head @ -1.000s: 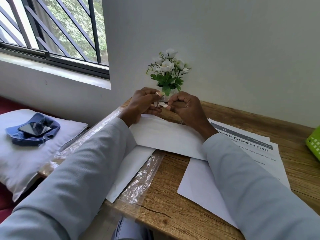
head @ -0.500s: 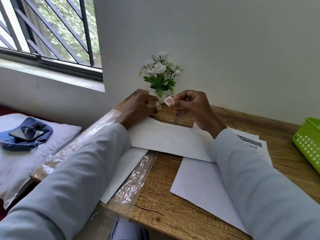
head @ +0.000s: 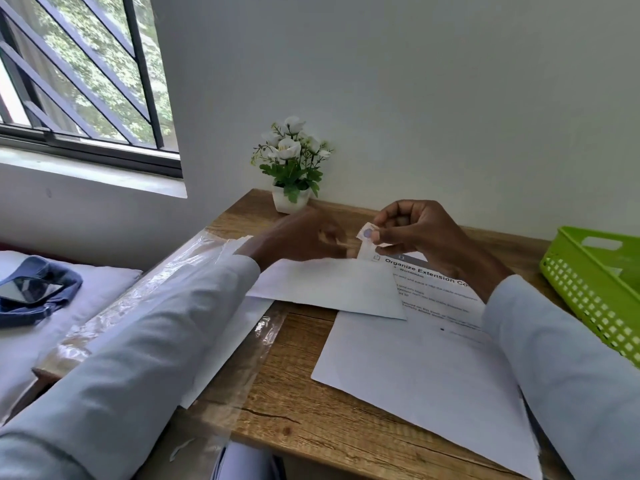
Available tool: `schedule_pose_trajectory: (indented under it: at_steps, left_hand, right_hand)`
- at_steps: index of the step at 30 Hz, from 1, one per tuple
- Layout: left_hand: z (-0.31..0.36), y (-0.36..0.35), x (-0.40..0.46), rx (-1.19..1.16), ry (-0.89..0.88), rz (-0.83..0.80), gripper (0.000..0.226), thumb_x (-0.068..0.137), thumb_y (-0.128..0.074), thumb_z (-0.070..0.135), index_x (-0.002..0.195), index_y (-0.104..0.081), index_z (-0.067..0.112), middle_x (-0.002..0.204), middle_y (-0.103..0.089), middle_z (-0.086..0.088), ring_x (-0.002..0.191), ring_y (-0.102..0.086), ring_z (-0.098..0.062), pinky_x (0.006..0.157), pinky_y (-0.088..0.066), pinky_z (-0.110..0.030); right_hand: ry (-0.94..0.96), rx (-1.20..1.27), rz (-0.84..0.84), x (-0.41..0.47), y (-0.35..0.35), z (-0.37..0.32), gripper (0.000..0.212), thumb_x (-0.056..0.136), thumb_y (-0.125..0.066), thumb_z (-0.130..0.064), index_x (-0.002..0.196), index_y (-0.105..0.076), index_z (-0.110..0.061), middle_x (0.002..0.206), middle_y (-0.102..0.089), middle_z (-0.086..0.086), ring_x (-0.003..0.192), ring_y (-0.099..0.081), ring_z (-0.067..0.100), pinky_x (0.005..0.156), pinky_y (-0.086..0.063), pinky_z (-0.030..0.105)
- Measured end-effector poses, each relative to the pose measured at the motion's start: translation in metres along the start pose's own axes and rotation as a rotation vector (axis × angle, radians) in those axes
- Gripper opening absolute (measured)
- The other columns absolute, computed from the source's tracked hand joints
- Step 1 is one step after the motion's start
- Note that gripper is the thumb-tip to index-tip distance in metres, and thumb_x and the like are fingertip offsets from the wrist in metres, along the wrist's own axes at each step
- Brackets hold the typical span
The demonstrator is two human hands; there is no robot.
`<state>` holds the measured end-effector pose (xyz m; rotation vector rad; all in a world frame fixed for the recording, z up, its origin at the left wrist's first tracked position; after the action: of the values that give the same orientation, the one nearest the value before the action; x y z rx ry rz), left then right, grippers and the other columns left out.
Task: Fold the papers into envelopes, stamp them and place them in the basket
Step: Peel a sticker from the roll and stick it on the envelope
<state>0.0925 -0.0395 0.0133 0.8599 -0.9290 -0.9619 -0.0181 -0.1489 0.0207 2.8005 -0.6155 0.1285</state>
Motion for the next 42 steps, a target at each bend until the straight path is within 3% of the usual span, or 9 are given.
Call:
schedule_pose_trajectory:
  at_steps: [5, 9, 17, 20, 22, 25, 32, 35, 42]
  left_hand:
    - [0.005, -0.029, 0.007, 0.143, 0.051, -0.219, 0.054, 0.08, -0.071, 0.051, 0.123, -0.065, 0.019, 0.118, -0.065, 0.007, 0.092, -0.052, -0.005, 0.06, -0.033, -0.011]
    - [0.0, -0.037, 0.009, 0.023, 0.108, -0.247, 0.057, 0.076, -0.077, 0.047, 0.12, -0.065, 0.014, 0.117, -0.064, 0.002, 0.102, -0.059, -0.014, 0.08, -0.049, -0.023]
    - [0.007, -0.038, 0.016, -0.176, 0.137, -0.212, 0.03, 0.072, -0.085, 0.019, 0.088, -0.06, 0.02, 0.078, -0.059, 0.005, 0.07, -0.05, -0.011, 0.065, -0.042, -0.025]
    - [0.02, -0.039, 0.013, -0.221, 0.135, -0.255, 0.033, 0.075, -0.082, 0.029, 0.102, -0.065, 0.02, 0.087, -0.063, 0.007, 0.077, -0.055, -0.006, 0.071, -0.044, -0.013]
    - [0.027, -0.049, 0.01, -0.113, 0.139, -0.347, 0.043, 0.075, -0.077, 0.049, 0.109, -0.064, 0.028, 0.096, -0.059, 0.011, 0.09, -0.055, -0.006, 0.082, -0.043, -0.018]
    - [0.032, -0.064, 0.007, 0.017, 0.139, -0.422, 0.055, 0.07, -0.074, 0.061, 0.115, -0.059, 0.033, 0.106, -0.053, 0.011, 0.102, -0.052, -0.01, 0.083, -0.042, -0.022]
    - [0.046, -0.063, 0.018, -0.044, 0.107, -0.364, 0.05, 0.069, -0.083, 0.046, 0.11, -0.062, 0.027, 0.095, -0.051, 0.008, 0.085, -0.048, -0.011, 0.065, -0.036, -0.021]
    - [0.052, -0.067, 0.021, -0.059, 0.087, -0.382, 0.04, 0.073, -0.081, 0.041, 0.106, -0.065, 0.025, 0.103, -0.054, 0.007, 0.086, -0.049, -0.006, 0.068, -0.037, -0.018]
    - [0.054, -0.077, 0.028, -0.126, 0.106, -0.361, 0.058, 0.067, -0.084, 0.046, 0.118, -0.062, 0.028, 0.113, -0.058, 0.006, 0.105, -0.055, -0.013, 0.092, -0.046, -0.028]
  right_hand:
    - [-0.002, 0.05, 0.053, -0.036, 0.022, 0.002, 0.018, 0.078, -0.078, -0.004, 0.094, -0.07, -0.001, 0.101, -0.073, 0.02, 0.09, -0.069, 0.024, 0.08, -0.061, 0.045]
    - [-0.01, 0.065, 0.089, -0.061, 0.038, 0.007, 0.024, 0.078, -0.079, -0.007, 0.098, -0.07, 0.001, 0.106, -0.072, 0.021, 0.094, -0.069, 0.024, 0.079, -0.061, 0.046]
    - [-0.053, 0.153, 0.212, -0.096, 0.062, 0.026, 0.021, 0.072, -0.081, -0.012, 0.091, -0.073, -0.007, 0.092, -0.075, 0.011, 0.084, -0.066, 0.018, 0.08, -0.06, 0.047]
    - [-0.071, 0.183, 0.24, -0.103, 0.068, 0.034, 0.015, 0.078, -0.078, -0.008, 0.092, -0.074, -0.009, 0.093, -0.076, 0.008, 0.086, -0.066, 0.017, 0.078, -0.06, 0.044]
    - [-0.098, 0.18, 0.249, -0.106, 0.069, 0.04, 0.017, 0.078, -0.079, -0.008, 0.095, -0.075, -0.007, 0.096, -0.075, 0.011, 0.085, -0.066, 0.016, 0.079, -0.06, 0.044]
    - [-0.135, 0.16, 0.252, -0.108, 0.065, 0.047, 0.021, 0.077, -0.08, -0.008, 0.097, -0.074, -0.003, 0.096, -0.075, 0.012, 0.08, -0.067, 0.013, 0.077, -0.06, 0.041]
    - [-0.185, 0.152, 0.242, -0.103, 0.054, 0.064, 0.018, 0.077, -0.08, 0.0, 0.093, -0.074, 0.002, 0.079, -0.072, 0.005, 0.071, -0.063, 0.015, 0.067, -0.057, 0.025]
    - [-0.193, 0.126, 0.251, -0.104, 0.054, 0.067, 0.017, 0.076, -0.08, -0.001, 0.092, -0.075, 0.002, 0.081, -0.072, 0.007, 0.071, -0.063, 0.016, 0.072, -0.058, 0.025]
    - [-0.182, 0.077, 0.262, -0.105, 0.054, 0.066, 0.016, 0.078, -0.079, -0.001, 0.093, -0.074, 0.002, 0.078, -0.071, 0.006, 0.069, -0.062, 0.015, 0.071, -0.056, 0.025]
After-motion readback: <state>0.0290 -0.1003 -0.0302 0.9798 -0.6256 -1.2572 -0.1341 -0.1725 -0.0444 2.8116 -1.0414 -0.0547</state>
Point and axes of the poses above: each hand's wrist, its own x-axis towards the middle knuckle, its own y-axis out of the back of the hand, z = x × y, the point moved 9 cm from there along x, towards the middle knuckle
